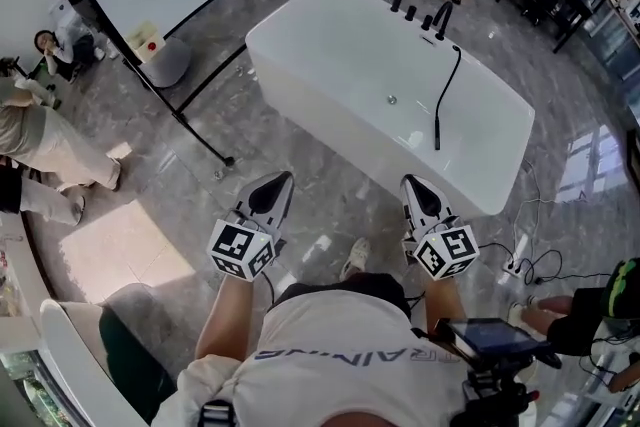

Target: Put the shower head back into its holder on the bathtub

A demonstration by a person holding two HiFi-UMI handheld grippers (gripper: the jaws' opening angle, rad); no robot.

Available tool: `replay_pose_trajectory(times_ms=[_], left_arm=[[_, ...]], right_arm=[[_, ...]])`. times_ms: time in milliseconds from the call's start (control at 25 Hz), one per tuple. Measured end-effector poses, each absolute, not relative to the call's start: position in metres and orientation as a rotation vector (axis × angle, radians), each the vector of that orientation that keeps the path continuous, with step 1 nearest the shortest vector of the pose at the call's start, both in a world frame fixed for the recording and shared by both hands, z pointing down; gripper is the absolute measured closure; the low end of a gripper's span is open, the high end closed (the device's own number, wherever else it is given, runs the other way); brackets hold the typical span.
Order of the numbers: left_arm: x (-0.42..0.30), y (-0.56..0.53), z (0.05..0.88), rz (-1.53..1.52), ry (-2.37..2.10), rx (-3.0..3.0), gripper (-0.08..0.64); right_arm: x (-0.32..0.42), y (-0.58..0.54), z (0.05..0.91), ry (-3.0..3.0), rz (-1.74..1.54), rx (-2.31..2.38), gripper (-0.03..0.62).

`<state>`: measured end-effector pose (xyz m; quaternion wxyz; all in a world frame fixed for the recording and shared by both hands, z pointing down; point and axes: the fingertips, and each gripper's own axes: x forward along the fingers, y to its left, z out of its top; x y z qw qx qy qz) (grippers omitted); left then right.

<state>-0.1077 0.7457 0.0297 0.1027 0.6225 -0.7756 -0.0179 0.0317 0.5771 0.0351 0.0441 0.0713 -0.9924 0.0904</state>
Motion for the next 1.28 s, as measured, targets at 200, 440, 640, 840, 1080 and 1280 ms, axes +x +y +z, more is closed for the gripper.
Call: replay_pose_trajectory(times_ms=[200, 440, 640, 840, 1080, 1280], left_arm=[[-0.12, 0.669, 0.032, -0.025, -2.26, 1.857, 0.543], [-0.118, 0.578, 0.03, -0.019, -2.253, 1.861, 0.543], [-0.109, 0.513, 0.026, 0.009, -2.19, 1.954, 0.543], [-0.1, 0.458, 0.026, 0.023, -2.094, 2.044, 0.543], [-0.098, 0.382, 0.037, 0.013, -1.948, 2.173, 0.543], [-0.124, 0.321, 0.043, -0.005, -1.828, 2.274, 0.543]], right_arm=[[0.015, 0.505, 0.04, -3.029, 0.301, 0.235, 0.584], [0.019, 0.417, 0.042, -3.031, 0.326, 0.243, 0.584], [0.035, 0.358, 0.046, -3.035, 0.373, 0.36, 0.584], [0.047, 0.325, 0.057, -3.007, 0.406, 0.458, 0.584], [0.066, 0.273, 0.065, -2.968, 0.41, 0.646, 0.584], [0.053, 0.226, 0.065, -2.929, 0.391, 0.82, 0.584]])
